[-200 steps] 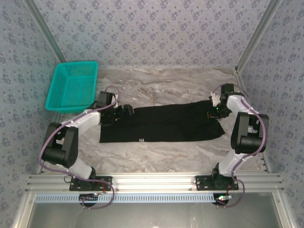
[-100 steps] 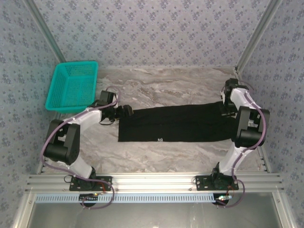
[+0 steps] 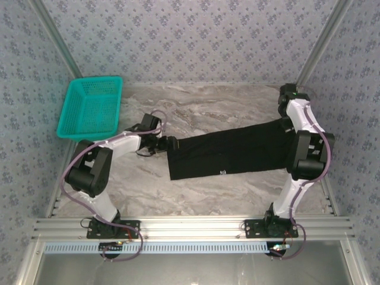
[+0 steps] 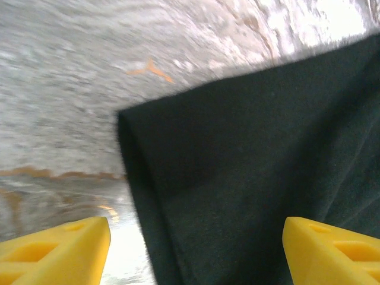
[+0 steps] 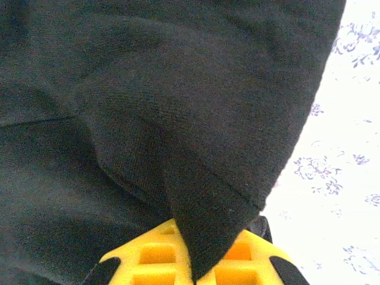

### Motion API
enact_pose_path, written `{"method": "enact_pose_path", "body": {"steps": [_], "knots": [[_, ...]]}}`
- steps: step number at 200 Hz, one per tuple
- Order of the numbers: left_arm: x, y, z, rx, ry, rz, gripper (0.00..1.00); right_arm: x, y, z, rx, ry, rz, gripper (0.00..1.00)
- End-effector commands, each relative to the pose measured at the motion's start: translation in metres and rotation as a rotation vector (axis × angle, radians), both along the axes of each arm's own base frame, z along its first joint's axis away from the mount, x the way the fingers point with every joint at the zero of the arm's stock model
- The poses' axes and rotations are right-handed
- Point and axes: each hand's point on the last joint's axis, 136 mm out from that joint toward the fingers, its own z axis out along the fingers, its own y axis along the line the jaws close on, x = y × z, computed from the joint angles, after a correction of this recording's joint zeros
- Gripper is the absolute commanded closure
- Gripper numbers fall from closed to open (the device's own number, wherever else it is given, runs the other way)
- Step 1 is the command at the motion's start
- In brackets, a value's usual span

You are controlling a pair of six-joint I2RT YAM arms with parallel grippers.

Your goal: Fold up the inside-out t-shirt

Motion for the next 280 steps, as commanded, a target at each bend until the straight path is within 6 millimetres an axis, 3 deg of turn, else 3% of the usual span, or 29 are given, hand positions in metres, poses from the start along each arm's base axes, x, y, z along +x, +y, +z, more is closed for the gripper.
{"method": "enact_pose_path", "body": {"steps": [1,54,100,133,164,180,232,280], "knots": [[-0.008,-0.016,-0.006,-0.01,0.029,-0.06,0.25,0.005,0.032,0.026,-0.066,0.02,0.082,1.0],[-0.012,-0.024,-0.022,-0.025,0.067,-0.079,0.35,-0.003,0.131,0.05,-0.065,0.03,0.175,1.0],[-0.015,-0.02,-0.033,-0.01,0.075,-0.072,0.34,-0.022,0.24,0.073,-0.013,-0.015,0.272,1.0],[-0.016,-0.014,-0.037,0.009,0.073,-0.056,0.34,-0.038,0.325,0.064,0.078,-0.014,0.371,1.0],[-0.017,-0.008,-0.041,0.018,0.078,-0.042,0.34,-0.051,0.386,0.038,0.175,0.018,0.441,1.0],[-0.016,-0.006,-0.041,0.02,0.078,-0.036,0.33,-0.054,0.401,0.027,0.196,0.039,0.471,1.0],[-0.014,0.002,-0.039,0.021,0.07,-0.003,0.33,-0.058,0.419,0.016,0.205,0.057,0.52,1.0],[-0.013,0.023,-0.032,0.007,0.064,0.095,0.28,-0.063,0.457,-0.005,0.395,0.054,0.505,0.96]]}}
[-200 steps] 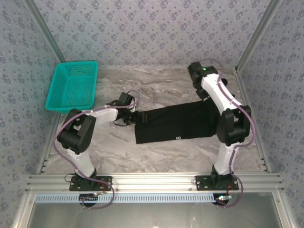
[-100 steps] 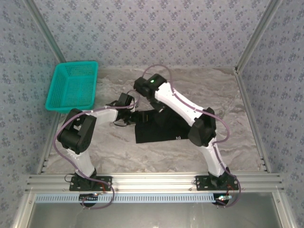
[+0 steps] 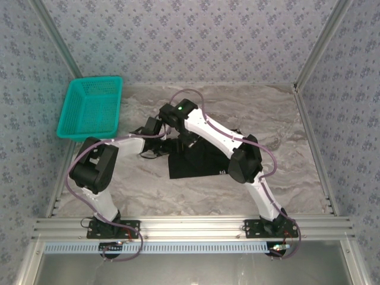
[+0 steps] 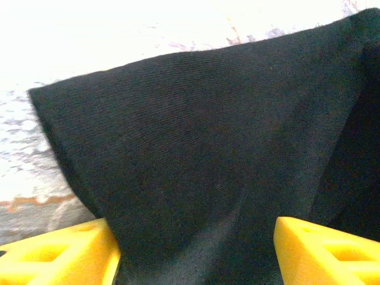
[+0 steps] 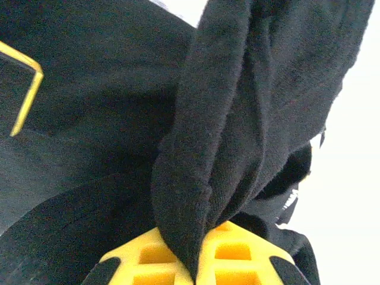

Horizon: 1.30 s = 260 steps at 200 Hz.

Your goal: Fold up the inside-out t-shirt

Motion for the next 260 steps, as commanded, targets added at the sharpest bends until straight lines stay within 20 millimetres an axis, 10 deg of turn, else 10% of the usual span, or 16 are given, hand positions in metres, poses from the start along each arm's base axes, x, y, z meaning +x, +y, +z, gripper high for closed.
{"method": "enact_pose_path", "body": {"steps": [1,67,138,260], "knots": [[-0.014,0.036,-0.022,0.087,0.078,0.105,0.28,-0.006,0.032,-0.011,0.138,0.027,-0.011,0.96],[-0.019,0.071,-0.011,0.076,0.078,0.213,0.25,-0.008,0.066,-0.028,0.33,0.068,-0.062,0.96],[-0.024,0.069,-0.032,0.071,0.133,0.195,0.44,-0.005,0.063,-0.01,0.356,0.034,-0.073,0.98],[-0.026,0.069,-0.038,0.074,0.141,0.189,0.46,-0.019,0.09,0.0,0.433,0.063,-0.04,0.98]]}}
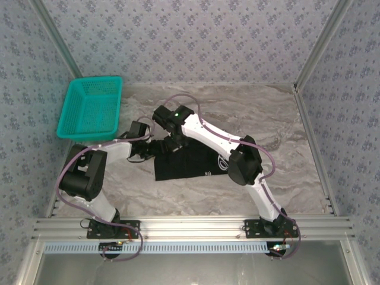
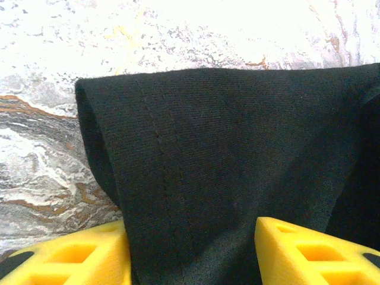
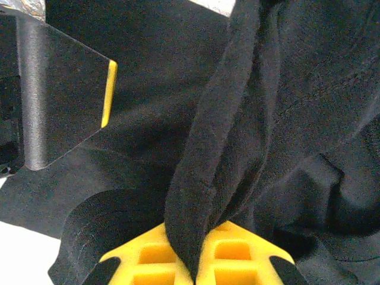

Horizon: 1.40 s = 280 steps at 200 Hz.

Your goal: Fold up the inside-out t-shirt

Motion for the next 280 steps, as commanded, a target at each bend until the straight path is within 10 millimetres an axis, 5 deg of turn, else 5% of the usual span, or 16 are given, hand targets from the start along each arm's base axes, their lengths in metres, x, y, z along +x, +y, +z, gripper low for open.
{"method": "enact_pose_path", "body": {"steps": [1,67,201,245,280], "knots": [[-0.022,0.008,-0.031,0.045,0.11,-0.002,0.46,-0.002,0.013,0.025,0.081,-0.022,-0.006,0.98],[-0.023,0.008,-0.034,0.043,0.116,-0.002,0.46,-0.006,0.027,0.033,0.156,-0.008,0.003,0.97],[-0.024,0.013,-0.03,0.065,0.108,0.004,0.46,-0.005,0.024,0.067,0.184,-0.054,0.014,0.96],[-0.022,0.016,-0.024,0.084,0.093,0.011,0.44,-0.009,0.03,0.038,0.183,0.004,0.008,0.94],[-0.023,0.027,-0.018,0.131,0.074,0.034,0.37,-0.01,0.049,0.012,0.243,0.062,0.012,0.81]]}}
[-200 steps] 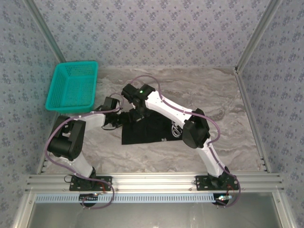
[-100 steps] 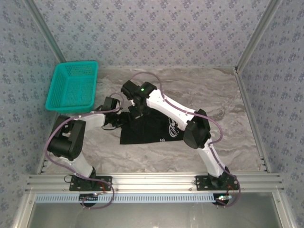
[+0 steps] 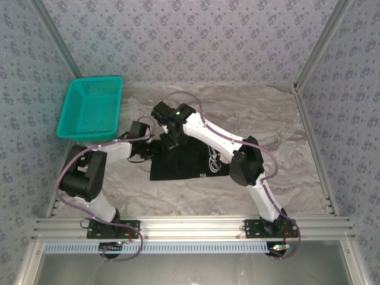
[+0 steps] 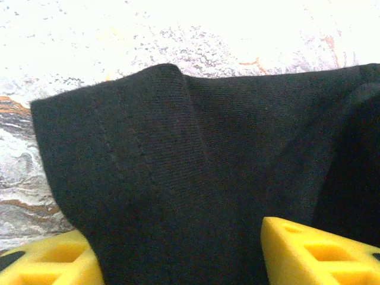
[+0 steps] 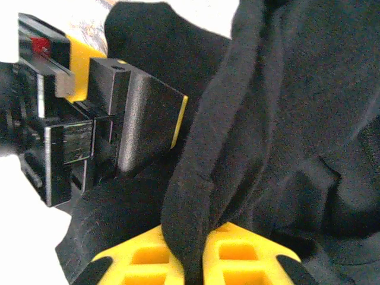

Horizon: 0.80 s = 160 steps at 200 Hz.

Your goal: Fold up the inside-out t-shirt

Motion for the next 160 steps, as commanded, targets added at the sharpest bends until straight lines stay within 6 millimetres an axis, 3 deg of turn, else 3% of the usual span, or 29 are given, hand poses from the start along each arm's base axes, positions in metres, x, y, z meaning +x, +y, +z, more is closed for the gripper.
{"method": "enact_pose_path", "body": {"steps": [1,26,57,72,97,122,160], "knots": [[-0.024,0.026,-0.02,0.118,0.086,0.037,0.37,-0.006,0.024,-0.003,0.1,0.037,0.013,0.8],[-0.025,0.041,-0.016,0.151,0.079,0.082,0.31,-0.013,0.05,-0.004,0.207,0.083,0.062,0.66],[-0.029,0.072,-0.013,0.177,0.08,0.173,0.26,-0.018,0.058,0.025,0.305,0.042,0.099,0.57],[-0.029,0.086,-0.008,0.189,0.065,0.214,0.24,-0.024,0.053,0.035,0.33,0.034,0.12,0.52],[-0.028,0.101,0.012,0.199,0.011,0.263,0.23,-0.029,0.026,0.053,0.323,-0.032,0.136,0.47],[-0.02,0.079,0.042,0.077,-0.065,0.199,0.23,-0.036,-0.004,0.067,0.379,-0.078,0.133,0.45],[0.005,0.026,0.074,-0.077,-0.149,0.048,0.23,-0.041,-0.042,0.033,0.35,-0.054,0.059,0.42]]}}
